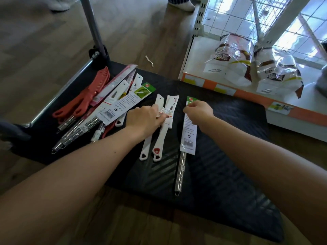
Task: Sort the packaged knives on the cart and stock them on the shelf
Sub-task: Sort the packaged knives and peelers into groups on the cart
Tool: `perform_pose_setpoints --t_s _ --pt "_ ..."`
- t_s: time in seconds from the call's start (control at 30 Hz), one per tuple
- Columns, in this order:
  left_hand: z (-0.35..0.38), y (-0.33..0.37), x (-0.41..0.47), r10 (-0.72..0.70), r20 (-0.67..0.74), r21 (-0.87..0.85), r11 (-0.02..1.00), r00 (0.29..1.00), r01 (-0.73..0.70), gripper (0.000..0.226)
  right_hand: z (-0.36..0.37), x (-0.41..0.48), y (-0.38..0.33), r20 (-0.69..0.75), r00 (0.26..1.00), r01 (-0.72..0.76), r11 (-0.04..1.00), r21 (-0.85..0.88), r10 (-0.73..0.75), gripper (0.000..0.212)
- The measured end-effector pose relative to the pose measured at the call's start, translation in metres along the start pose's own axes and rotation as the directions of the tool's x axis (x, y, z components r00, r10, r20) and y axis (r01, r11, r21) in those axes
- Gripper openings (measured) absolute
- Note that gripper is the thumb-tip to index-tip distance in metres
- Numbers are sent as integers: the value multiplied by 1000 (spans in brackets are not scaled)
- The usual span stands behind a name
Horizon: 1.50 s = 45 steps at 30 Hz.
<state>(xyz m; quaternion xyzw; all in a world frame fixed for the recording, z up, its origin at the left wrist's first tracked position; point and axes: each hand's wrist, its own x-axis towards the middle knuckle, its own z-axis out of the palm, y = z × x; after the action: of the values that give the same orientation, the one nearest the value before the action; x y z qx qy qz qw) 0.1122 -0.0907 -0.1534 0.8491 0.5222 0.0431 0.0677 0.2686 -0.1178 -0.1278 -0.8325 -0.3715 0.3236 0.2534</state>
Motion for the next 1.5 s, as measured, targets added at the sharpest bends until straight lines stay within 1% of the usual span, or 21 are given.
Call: perform_pose_setpoints --t_s 0.13,0.27,0.33,0.43,0.47,0.53,0.57,0.63,0.77,0.87,0.93,1.0,1.03,1.1,1.17,1.23,1.3,1.37,1.43,1.5 --pt "-10 -23 -4 -36 -72 -77 997 997 30 38 16 -2 -23 4 997 83 997 -2 -83 22" --pt "-18 -60 -5 -144 -130 -118 985 981 128 32 44 -5 -40 92 993 68 995 72 -75 17" --pt "-22 -82 -5 -202 -151 -141 973 968 181 29 61 -6 -50 138 990 16 985 173 -40 12" --pt "-28 -110 -3 -270 -170 -198 951 948 235 25 82 -5 -67 214 977 -89 940 328 17 19" --pt "-30 -117 -2 -278 -171 -205 948 945 241 24 90 -5 -72 248 967 -146 915 376 52 18" --pt "-32 -130 1 -287 -164 -203 946 944 253 25 105 -5 -79 312 941 -260 865 429 128 12" --pt "-32 -135 2 -289 -154 -185 948 945 260 27 113 -5 -80 330 932 -292 854 430 152 13" --pt "-30 -143 5 -294 -127 -131 952 947 278 33 127 -4 -81 316 933 -301 857 418 174 13" --pt "-24 -151 11 -326 -78 -79 944 942 320 46 141 -2 -79 253 954 -255 876 410 159 19" --pt "-19 -149 15 -343 -87 -106 937 935 334 42 142 -1 -76 219 964 -233 871 433 149 14" --pt "-16 -148 16 -352 -86 -131 931 932 340 36 142 -1 -76 219 966 -222 871 438 137 17" --pt "-17 -147 16 -364 -90 -180 921 927 344 29 143 -2 -77 230 963 -231 858 459 137 19" --pt "-18 -146 17 -383 -94 -236 905 919 353 28 142 -3 -78 237 962 -240 839 489 137 19" --pt "-22 -142 18 -442 -95 -391 840 892 375 27 142 -6 -80 256 960 -245 781 574 113 20" --pt "-23 -135 17 -472 -107 -494 789 875 366 27 139 -9 -84 269 962 -214 759 615 54 22" --pt "-23 -127 16 -460 -124 -535 778 879 331 26 132 -10 -87 269 963 -171 759 628 -6 23" --pt "-23 -118 15 -449 -150 -554 776 881 302 23 121 -8 -86 260 965 -151 769 621 -21 22" --pt "-24 -108 15 -447 -168 -557 779 879 290 21 106 -6 -81 230 973 -145 780 609 2 23" --pt "-24 -96 15 -430 -166 -569 777 887 270 20 85 -1 -74 182 982 -155 793 589 57 23" --pt "-23 -79 13 -394 -154 -581 778 906 239 20 58 5 -66 162 979 -195 806 559 124 15"
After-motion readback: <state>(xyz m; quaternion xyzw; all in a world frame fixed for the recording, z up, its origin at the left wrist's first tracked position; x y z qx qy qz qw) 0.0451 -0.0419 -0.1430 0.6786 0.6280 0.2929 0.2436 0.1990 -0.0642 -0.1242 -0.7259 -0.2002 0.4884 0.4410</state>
